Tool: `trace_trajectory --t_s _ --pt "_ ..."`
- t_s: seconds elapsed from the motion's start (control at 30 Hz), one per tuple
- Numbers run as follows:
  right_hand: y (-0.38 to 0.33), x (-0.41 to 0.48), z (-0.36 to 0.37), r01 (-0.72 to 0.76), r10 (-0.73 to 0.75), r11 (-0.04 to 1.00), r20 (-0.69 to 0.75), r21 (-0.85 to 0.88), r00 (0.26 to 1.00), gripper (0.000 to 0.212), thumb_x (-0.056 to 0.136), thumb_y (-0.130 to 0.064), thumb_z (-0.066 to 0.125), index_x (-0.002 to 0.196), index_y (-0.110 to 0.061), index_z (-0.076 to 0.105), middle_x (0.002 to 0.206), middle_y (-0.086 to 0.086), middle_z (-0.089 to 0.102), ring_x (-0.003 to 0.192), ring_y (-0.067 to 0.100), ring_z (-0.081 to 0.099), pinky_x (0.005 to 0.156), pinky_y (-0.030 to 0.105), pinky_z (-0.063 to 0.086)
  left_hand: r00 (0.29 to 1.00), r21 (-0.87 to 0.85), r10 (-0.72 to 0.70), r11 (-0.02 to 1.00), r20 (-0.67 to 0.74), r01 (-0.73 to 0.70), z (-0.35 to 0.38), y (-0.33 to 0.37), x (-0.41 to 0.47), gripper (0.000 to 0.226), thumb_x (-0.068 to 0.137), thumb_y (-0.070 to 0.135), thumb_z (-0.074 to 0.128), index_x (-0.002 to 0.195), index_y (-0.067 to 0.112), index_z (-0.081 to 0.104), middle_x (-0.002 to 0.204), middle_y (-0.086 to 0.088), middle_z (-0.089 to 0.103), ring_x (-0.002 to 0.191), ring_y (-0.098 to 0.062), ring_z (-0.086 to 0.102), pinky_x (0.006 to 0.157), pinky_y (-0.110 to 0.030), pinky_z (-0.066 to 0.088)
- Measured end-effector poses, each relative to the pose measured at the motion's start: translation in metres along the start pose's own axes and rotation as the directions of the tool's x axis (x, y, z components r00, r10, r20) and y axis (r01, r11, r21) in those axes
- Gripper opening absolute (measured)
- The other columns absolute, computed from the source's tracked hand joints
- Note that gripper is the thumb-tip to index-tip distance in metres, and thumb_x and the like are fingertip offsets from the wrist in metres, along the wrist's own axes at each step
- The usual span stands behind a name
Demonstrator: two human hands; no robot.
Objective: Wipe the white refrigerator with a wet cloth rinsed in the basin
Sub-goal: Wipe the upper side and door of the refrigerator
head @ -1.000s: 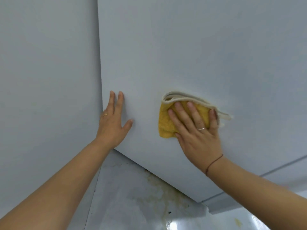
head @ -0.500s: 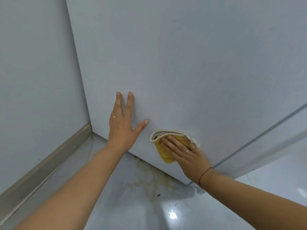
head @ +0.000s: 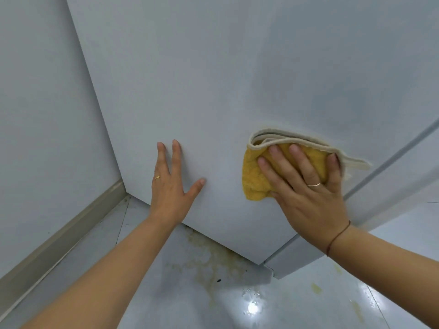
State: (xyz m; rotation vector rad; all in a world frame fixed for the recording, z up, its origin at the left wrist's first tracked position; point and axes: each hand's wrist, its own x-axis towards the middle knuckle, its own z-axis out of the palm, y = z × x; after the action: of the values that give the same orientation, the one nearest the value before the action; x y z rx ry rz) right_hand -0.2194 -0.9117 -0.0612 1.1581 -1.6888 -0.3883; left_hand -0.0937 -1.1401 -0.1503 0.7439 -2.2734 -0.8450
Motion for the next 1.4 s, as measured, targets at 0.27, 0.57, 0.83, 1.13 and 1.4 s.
trace_trajectory --t_s 0.27,0.57,0.83,1.13,1.4 --pt "-0.054 -0.086 0.048 0.262 -0.257 0.965 0.148 -0.016 0.955 0.068 0.087 0.003 0.02 0.15 -0.024 0.027 0.158 -0.006 0.018 0.145 0.019 0.012 0.119 0.045 -0.008 1.0 -0.026 0.028 0.999 0.0 -0.028 0.003 -0.003 -0.001 0.096 0.088 0.052 0.057 0.143 0.047 -0.021 0.159 0.003 -0.024 0.148 -0.02 -0.006 0.113 -0.033 0.008" --pt "-0.099 -0.16 0.089 0.466 -0.492 0.87 0.28 0.157 0.824 0.084 0.073 -0.008 0.041 0.152 -0.017 0.013 0.158 -0.003 0.013 0.145 0.016 0.006 0.117 0.032 0.005 0.997 0.007 0.071 0.997 0.02 -0.071 0.004 -0.013 -0.004 0.089 0.091 0.05 0.054 0.15 0.039 -0.012 0.159 0.002 -0.022 0.148 -0.02 -0.003 0.116 -0.038 0.012" --pt "-0.134 -0.148 0.096 0.534 -0.576 0.816 0.387 0.221 0.72 0.081 0.078 -0.009 0.035 0.152 -0.014 0.004 0.16 0.001 -0.002 0.147 0.019 -0.003 0.117 0.036 0.001 0.992 0.089 0.122 0.988 0.014 -0.123 -0.015 -0.045 0.004 0.08 0.095 0.047 0.048 0.153 0.03 -0.005 0.161 -0.003 -0.011 0.149 -0.019 0.005 0.118 -0.048 0.017" --pt "-0.228 -0.034 0.107 0.516 -0.57 0.817 0.493 0.256 0.657 0.083 0.079 -0.029 0.042 0.149 -0.01 0.0 0.154 -0.014 0.009 0.143 0.006 0.01 0.114 0.042 -0.012 0.998 0.19 0.024 0.981 0.052 -0.033 -0.042 -0.098 0.014 0.073 0.097 0.041 0.044 0.153 0.028 -0.002 0.162 -0.002 -0.008 0.149 -0.019 0.004 0.118 -0.048 0.014" --pt "-0.291 0.076 0.094 0.518 -0.562 0.822 0.479 0.235 0.674 0.075 0.101 -0.033 0.029 0.135 -0.008 -0.032 0.149 0.001 -0.033 0.143 0.02 -0.023 0.103 0.048 -0.03 0.995 0.119 -0.097 0.988 -0.002 0.097 -0.046 -0.137 0.022 0.072 0.099 0.033 0.042 0.152 0.024 -0.005 0.161 0.0 -0.009 0.148 -0.019 0.002 0.12 -0.036 0.007"
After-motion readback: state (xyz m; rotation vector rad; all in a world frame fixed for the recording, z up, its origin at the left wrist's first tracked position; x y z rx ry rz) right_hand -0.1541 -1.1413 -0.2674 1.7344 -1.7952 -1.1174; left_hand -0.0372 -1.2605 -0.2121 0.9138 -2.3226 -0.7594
